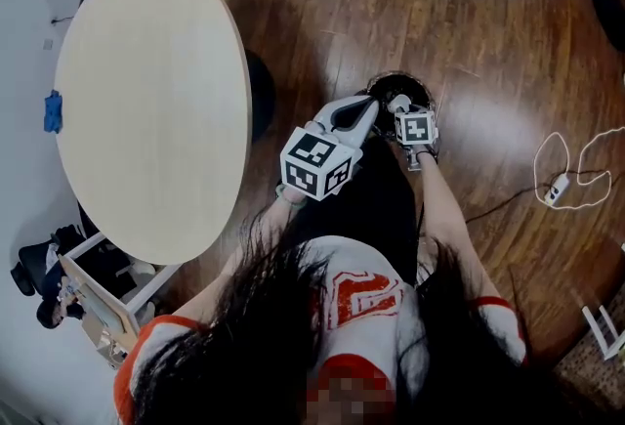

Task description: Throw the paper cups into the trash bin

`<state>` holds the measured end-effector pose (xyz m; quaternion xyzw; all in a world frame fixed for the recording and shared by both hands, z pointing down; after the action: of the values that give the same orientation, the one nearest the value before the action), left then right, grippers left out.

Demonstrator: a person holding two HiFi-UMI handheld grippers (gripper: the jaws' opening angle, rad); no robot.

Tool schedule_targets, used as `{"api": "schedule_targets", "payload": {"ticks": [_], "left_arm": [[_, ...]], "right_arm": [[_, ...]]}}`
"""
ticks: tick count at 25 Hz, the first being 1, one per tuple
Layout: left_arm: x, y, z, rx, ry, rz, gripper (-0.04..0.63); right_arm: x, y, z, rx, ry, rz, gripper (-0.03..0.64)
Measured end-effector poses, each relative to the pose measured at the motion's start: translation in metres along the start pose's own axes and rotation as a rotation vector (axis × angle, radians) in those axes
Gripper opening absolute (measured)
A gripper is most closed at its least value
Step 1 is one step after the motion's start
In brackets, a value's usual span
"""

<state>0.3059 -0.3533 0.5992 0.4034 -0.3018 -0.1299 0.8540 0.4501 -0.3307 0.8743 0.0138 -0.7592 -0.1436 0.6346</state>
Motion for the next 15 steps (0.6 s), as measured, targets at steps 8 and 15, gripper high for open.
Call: {"api": "schedule_targets", "payload": {"ticks": [8,15], "left_arm": [[-0.012,-0.019,-0.014,-0.009,0.01,0.003,0.0],[-0.033,-0.045,-0.033,-0.012,0.012,-0.013,0.0]], "right_arm": [[-0.049,-0.014,0.004,0.024,0.009,-0.131,0.089],[-0.139,-0.036,0.006,0.141,0.008,-0.347,0.022]]}}
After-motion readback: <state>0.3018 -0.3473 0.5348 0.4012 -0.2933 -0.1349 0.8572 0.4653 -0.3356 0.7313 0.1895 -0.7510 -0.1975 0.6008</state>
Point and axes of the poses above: the fingertips, and each gripper's own axes: x forward along the fingers, z to its left, y out of its underside, the point moved 6 cm from there along -x, backward along the fingers, and after that the axes turned 6 degrees about y, right-handed, at the moved point
